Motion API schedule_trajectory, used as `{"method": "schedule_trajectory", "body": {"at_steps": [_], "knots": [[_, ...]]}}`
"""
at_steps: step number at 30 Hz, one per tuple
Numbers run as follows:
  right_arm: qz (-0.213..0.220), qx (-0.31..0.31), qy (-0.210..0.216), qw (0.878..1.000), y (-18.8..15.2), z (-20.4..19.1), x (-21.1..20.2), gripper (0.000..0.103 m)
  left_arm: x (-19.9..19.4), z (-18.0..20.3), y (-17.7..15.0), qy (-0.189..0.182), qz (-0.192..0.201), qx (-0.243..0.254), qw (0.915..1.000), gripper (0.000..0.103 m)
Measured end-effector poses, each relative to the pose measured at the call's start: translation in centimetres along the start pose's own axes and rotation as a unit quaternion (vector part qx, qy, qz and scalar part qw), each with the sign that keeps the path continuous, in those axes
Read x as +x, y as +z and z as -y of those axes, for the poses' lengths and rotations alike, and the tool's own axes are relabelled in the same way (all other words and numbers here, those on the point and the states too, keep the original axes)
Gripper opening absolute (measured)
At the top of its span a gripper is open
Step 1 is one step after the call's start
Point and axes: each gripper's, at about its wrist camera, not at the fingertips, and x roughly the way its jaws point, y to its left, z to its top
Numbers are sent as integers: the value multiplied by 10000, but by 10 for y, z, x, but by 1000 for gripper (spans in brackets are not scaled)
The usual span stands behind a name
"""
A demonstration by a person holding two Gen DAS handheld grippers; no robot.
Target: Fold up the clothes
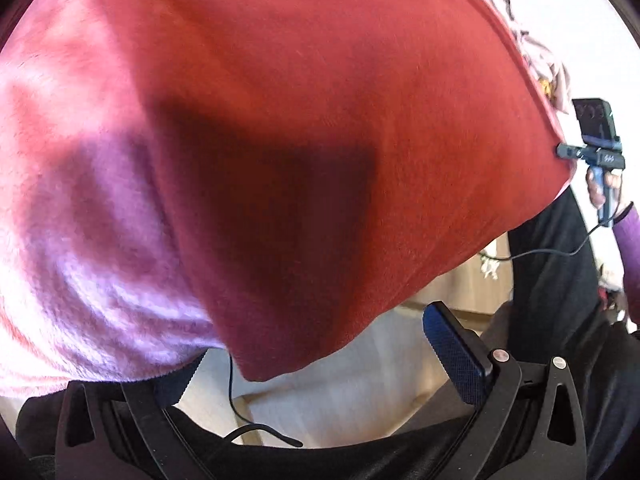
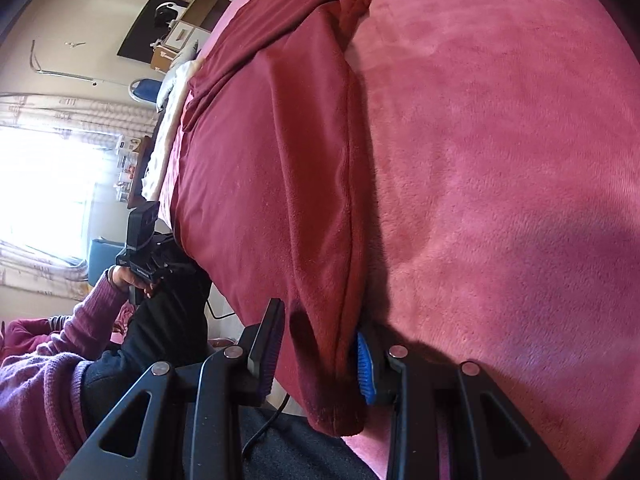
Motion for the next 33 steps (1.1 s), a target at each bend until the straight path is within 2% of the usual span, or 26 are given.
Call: {"method": "schedule_trajectory", "body": {"at_steps": [4, 6, 7, 8, 12, 13, 15, 16, 17, 20, 23, 27, 28, 31, 33], "knots": [[-69, -1, -69, 10000, -4, 3, -7, 32, -13, -1, 0, -253, 81, 45, 9996, 99], [-110, 74, -113, 9998, -4, 5, -6, 32, -20, 5, 0, -406, 134, 269, 9987, 79], [-142, 77, -158, 9997, -3, 4, -4, 31, -22, 5, -2, -443, 160, 332, 9983, 55], [-172, 46, -208, 9996, -2, 2, -2, 31, -24, 5, -5, -462, 182, 378, 9981, 47], [-250, -22, -327, 9992, 0, -2, 2, 23, -33, -3, -24, -558, 136, 430, 9974, 44], [-223, 51, -294, 9993, -1, -2, 1, 21, -35, 1, -23, -564, 147, 443, 9973, 37], [-178, 198, -215, 9994, -2, -1, 0, 8, -43, 6, -26, -517, 205, 551, 9969, 25], [-180, 270, -165, 9993, -5, -2, 1, 7, -51, 9, -30, -563, 307, 646, 9959, 14], [-194, 336, -127, 9992, -8, -4, 3, 6, -61, 13, -35, -640, 438, 754, 9941, 10], [-44, 441, 273, 9986, -16, -17, -3, 5, -88, 25, -47, -853, 813, 1000, 9880, 9], [142, 527, 725, 9959, -23, -31, -10, 4, -119, 20, -56, -1083, 1095, 823, 9846, 8], [378, 621, 1288, 9890, -32, -48, -20, 4, -159, 8, -72, -1473, 1543, 552, 9754, 8], [377, 627, 1213, 9899, -34, -47, -20, 5, -169, 4, -77, -1547, 1668, 469, 9727, 8], [260, 687, 561, 9957, -37, -33, -12, 5, -164, -11, -87, -1415, 1562, 254, 9772, 8], [182, 725, 124, 9971, -40, -23, -7, 15, -156, -20, -91, -1213, 1429, 105, 9822, 8]]}}
